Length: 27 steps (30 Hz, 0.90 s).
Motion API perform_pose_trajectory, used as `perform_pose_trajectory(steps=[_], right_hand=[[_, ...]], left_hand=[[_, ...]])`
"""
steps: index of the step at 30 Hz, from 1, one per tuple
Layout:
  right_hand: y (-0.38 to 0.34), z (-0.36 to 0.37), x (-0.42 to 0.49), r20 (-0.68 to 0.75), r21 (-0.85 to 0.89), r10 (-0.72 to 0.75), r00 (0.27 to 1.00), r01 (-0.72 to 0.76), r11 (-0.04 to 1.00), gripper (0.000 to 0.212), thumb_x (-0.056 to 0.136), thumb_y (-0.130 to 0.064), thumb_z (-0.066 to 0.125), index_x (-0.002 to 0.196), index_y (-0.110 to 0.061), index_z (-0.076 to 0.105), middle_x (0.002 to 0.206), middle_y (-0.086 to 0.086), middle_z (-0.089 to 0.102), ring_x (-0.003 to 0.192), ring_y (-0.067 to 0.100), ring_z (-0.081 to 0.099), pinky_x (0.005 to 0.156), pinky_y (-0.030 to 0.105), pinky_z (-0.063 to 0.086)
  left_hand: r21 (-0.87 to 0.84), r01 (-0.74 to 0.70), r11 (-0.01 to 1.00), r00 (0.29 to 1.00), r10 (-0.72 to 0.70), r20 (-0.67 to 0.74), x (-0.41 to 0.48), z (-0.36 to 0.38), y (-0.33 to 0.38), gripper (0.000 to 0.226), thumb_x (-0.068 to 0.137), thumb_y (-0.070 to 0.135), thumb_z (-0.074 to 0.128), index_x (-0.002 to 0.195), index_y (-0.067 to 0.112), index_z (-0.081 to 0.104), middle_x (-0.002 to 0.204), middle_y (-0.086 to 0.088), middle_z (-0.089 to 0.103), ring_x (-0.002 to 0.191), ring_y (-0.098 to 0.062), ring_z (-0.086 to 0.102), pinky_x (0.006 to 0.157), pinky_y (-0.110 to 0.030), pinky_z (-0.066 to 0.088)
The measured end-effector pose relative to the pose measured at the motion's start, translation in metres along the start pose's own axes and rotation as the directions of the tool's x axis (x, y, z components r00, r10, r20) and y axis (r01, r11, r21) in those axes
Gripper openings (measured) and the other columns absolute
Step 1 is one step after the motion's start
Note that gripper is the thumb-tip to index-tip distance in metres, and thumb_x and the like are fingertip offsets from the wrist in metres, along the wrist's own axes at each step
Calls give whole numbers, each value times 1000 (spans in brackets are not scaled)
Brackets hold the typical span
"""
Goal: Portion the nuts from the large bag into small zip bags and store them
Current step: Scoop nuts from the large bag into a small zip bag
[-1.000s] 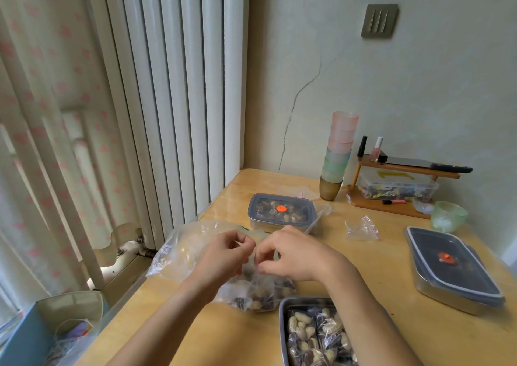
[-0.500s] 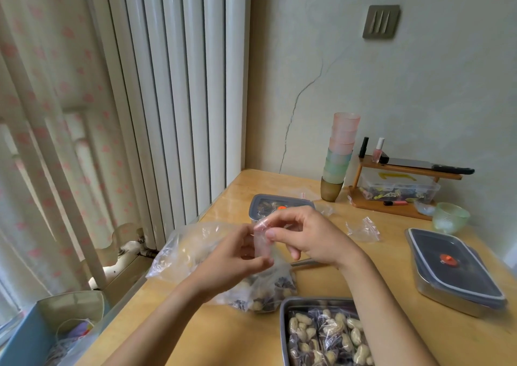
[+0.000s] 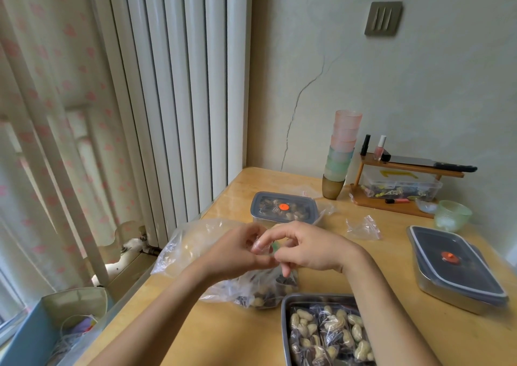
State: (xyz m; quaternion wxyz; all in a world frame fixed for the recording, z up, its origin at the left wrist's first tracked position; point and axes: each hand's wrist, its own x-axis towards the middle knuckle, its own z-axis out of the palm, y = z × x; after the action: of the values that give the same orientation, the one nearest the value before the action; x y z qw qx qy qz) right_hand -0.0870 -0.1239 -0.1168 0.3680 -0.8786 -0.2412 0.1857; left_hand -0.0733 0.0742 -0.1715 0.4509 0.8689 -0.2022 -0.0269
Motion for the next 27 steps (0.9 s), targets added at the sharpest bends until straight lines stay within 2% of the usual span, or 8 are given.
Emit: perform_pose_trajectory(steps=[3,5,7,11,14,17,20,27], right_hand=[[-3,2,1,-14,-33,9,1000,-10,999,52,91,-3,45,119,-40,70,67,-3,71,60,0,61,66,18,41],[-3,4,4,-22,-46,11,1000,-12,999,54,90,-2,44,123,-38,67,69,-17,72,62,2,64,68,18,41],[-4,7,5,-32,-43,-4,999,2,999,55,87,-2,44,122,-39,65,82,-27,72,69,11,72,73,20,44],[-5,6,3,-69,-3,-81,994,81,997,55,89,2,44,120,-39,66,120,-15,68,73,16,74,77,28,55],[2,-2,5,-254,89,-96,962,122,989,41,95,1,48,115,-29,68,116,-12,71,76,15,72,79,36,57],[27,-11,11,-416,-196,108,903,-205,959,25,102,-15,53,116,-31,67,120,-12,67,96,9,67,86,30,52],[47,-12,12,-257,-368,457,851,-524,768,31,102,-30,60,130,-19,63,133,1,63,114,18,61,96,34,51],[45,-15,11,-250,-357,515,820,-572,738,17,94,-19,74,110,-16,69,110,6,72,93,19,68,72,27,54]], left_hand=[[48,-15,999,998,18,-64,2,1,1,23,81,23,84,85,22,61,75,10,63,63,3,53,60,-18,43],[75,-31,997,993,39,-113,2,4,-1,21,81,21,82,87,25,62,79,9,65,67,0,56,63,-23,47],[83,-40,996,986,52,-158,1,7,-2,20,80,23,81,90,26,64,82,7,68,73,-5,62,65,-25,51],[33,2,999,965,6,-262,-1,9,-2,18,81,20,80,91,23,65,82,5,69,72,-2,63,62,-19,49],[-123,83,989,923,-123,-365,-2,0,-5,17,84,20,80,92,21,66,82,-1,74,64,-7,64,57,-19,49],[-73,181,981,887,-195,-419,-5,-9,-11,15,84,17,78,91,21,65,82,-1,74,68,-9,65,58,-25,51],[133,316,939,893,-247,-375,-7,-12,-20,11,85,13,71,95,16,66,86,2,70,77,-15,69,62,-30,58],[212,374,903,919,-331,-213,-12,-1,-33,18,83,17,64,99,14,69,90,-2,73,84,-19,70,75,-40,62]])
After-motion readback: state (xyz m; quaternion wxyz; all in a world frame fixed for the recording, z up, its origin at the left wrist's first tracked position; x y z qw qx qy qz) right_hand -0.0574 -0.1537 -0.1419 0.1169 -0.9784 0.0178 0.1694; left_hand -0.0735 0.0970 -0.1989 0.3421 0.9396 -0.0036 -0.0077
